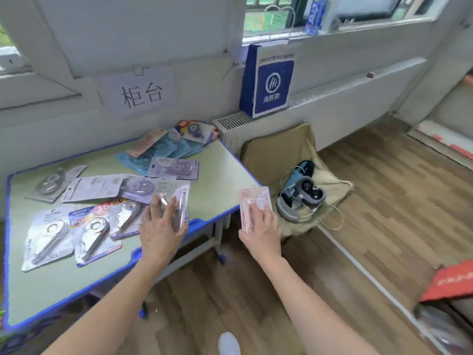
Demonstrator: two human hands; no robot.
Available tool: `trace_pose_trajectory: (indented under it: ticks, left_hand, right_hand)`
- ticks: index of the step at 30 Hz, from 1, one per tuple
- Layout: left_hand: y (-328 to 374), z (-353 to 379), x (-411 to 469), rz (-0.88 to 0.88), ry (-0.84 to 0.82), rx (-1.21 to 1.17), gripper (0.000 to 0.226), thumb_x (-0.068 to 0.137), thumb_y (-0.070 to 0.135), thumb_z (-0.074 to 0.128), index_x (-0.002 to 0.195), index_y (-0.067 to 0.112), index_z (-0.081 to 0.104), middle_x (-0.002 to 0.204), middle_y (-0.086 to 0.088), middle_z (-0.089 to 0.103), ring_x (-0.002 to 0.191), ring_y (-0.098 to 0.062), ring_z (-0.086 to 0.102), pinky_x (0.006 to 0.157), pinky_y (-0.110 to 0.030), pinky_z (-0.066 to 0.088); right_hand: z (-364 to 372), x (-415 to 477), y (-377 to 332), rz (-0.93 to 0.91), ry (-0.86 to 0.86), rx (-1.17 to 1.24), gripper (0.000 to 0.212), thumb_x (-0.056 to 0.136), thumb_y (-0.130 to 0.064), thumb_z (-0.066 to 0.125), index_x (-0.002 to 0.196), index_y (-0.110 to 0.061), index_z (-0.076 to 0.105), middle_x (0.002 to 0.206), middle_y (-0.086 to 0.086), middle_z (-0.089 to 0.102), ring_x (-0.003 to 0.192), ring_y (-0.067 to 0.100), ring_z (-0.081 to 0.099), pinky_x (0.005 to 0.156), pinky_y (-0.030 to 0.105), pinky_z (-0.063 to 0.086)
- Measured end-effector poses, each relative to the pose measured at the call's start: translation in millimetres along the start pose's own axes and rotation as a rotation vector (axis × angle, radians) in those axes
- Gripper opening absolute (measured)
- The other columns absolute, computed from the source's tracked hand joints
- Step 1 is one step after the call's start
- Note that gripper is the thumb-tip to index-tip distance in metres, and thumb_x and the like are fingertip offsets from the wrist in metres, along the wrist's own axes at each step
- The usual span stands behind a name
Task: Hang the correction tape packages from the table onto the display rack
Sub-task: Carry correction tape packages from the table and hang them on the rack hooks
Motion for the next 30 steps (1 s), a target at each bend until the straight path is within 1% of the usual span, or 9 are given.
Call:
trace_pose_trajectory:
  ticks: [6, 8, 10, 14, 16, 18, 20, 24, 30]
  left_hand:
    - [82.4, 46.8, -56.5, 0.282, -0.19, 0.045, 0.071, 0.085, 0.041, 0.063, 0.147, 0.027, 0.032, 0.157, -0.011, 0.017, 0.137, -0.036, 0.023, 0.11, -0.045, 0.023]
    - [117.5, 62.0, -81.7, 0.383, -0.236, 0.03, 0.07, 0.085, 0.042, 0.063, 0.147, 0.027, 0.032, 0.157, -0.012, 0.017, 0.137, -0.036, 0.023, 0.111, -0.044, 0.022]
    - [155.1, 74.5, -108.6, 0.49, -0.279, 0.01, 0.069, 0.084, 0.04, 0.066, 0.145, 0.024, 0.038, 0.155, -0.016, 0.021, 0.136, -0.038, 0.026, 0.109, -0.045, 0.025]
    - [232.0, 99.5, -166.8, 0.685, -0.348, -0.023, 0.069, 0.081, 0.038, 0.069, 0.142, 0.018, 0.044, 0.151, -0.021, 0.027, 0.131, -0.041, 0.034, 0.104, -0.046, 0.031]
    - [270.2, 110.7, -198.3, 0.774, -0.373, -0.021, 0.069, 0.084, 0.041, 0.066, 0.144, 0.019, 0.04, 0.153, -0.02, 0.025, 0.131, -0.039, 0.034, 0.104, -0.045, 0.032]
    - [307.0, 122.6, -230.0, 0.849, -0.395, -0.009, 0.07, 0.087, 0.046, 0.06, 0.147, 0.023, 0.032, 0.156, -0.015, 0.018, 0.135, -0.035, 0.028, 0.105, -0.042, 0.03]
    - [342.2, 132.9, -261.4, 0.907, -0.411, -0.037, 0.07, 0.088, 0.046, 0.059, 0.148, 0.025, 0.029, 0.157, -0.012, 0.015, 0.137, -0.034, 0.024, 0.106, -0.042, 0.029]
    - [414.1, 158.6, -327.4, 0.991, -0.45, -0.057, 0.07, 0.087, 0.044, 0.061, 0.147, 0.024, 0.032, 0.157, -0.011, 0.016, 0.136, -0.035, 0.025, 0.104, -0.044, 0.032]
    - [527.7, 200.8, -430.1, 1.029, -0.495, -0.127, 0.07, 0.086, 0.044, 0.062, 0.147, 0.025, 0.033, 0.157, -0.009, 0.015, 0.135, -0.033, 0.024, 0.106, -0.045, 0.031]
  right_hand:
    - [-30.7, -92.7, 92.3, 0.296, 0.128, 0.067, 0.073, 0.08, -0.035, 0.06, 0.145, -0.029, 0.027, 0.154, 0.005, 0.017, 0.135, 0.028, 0.021, 0.104, 0.04, 0.031]
    - [-40.3, -129.9, 127.2, 0.387, 0.162, 0.074, 0.073, 0.081, -0.035, 0.06, 0.145, -0.028, 0.027, 0.155, 0.004, 0.015, 0.136, 0.027, 0.019, 0.105, 0.038, 0.028]
    - [-51.4, -167.7, 161.1, 0.475, 0.207, 0.077, 0.072, 0.081, -0.035, 0.06, 0.145, -0.028, 0.028, 0.155, 0.004, 0.014, 0.135, 0.027, 0.021, 0.106, 0.035, 0.025]
    - [-78.2, -240.1, 226.2, 0.635, 0.317, 0.087, 0.069, 0.079, -0.031, 0.06, 0.142, -0.03, 0.033, 0.156, 0.001, 0.014, 0.133, 0.026, 0.026, 0.103, 0.033, 0.029]
    - [-91.5, -271.3, 258.9, 0.718, 0.361, 0.118, 0.068, 0.08, -0.03, 0.06, 0.142, -0.031, 0.032, 0.155, 0.0, 0.014, 0.133, 0.026, 0.024, 0.103, 0.035, 0.029]
    - [-102.4, -300.6, 292.0, 0.783, 0.394, 0.158, 0.069, 0.081, -0.03, 0.059, 0.143, -0.031, 0.031, 0.155, 0.0, 0.012, 0.134, 0.027, 0.023, 0.104, 0.037, 0.028]
    - [-114.3, -327.5, 323.9, 0.828, 0.428, 0.165, 0.069, 0.082, -0.031, 0.06, 0.144, -0.031, 0.03, 0.154, 0.001, 0.013, 0.135, 0.026, 0.022, 0.104, 0.037, 0.027]
    - [-142.4, -374.8, 398.0, 0.9, 0.481, 0.194, 0.069, 0.082, -0.031, 0.06, 0.144, -0.031, 0.03, 0.155, 0.001, 0.013, 0.137, 0.025, 0.019, 0.105, 0.036, 0.027]
    - [-199.6, -440.0, 518.2, 0.916, 0.527, 0.199, 0.07, 0.082, -0.034, 0.06, 0.144, -0.033, 0.029, 0.156, -0.001, 0.01, 0.138, 0.023, 0.02, 0.106, 0.035, 0.028]
Point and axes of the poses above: each hand's wrist, its own x-axis towards the middle knuckle, its own z-axis out of the palm, y = z × x, the point moved 9 cm from there along x, towards the middle knuckle
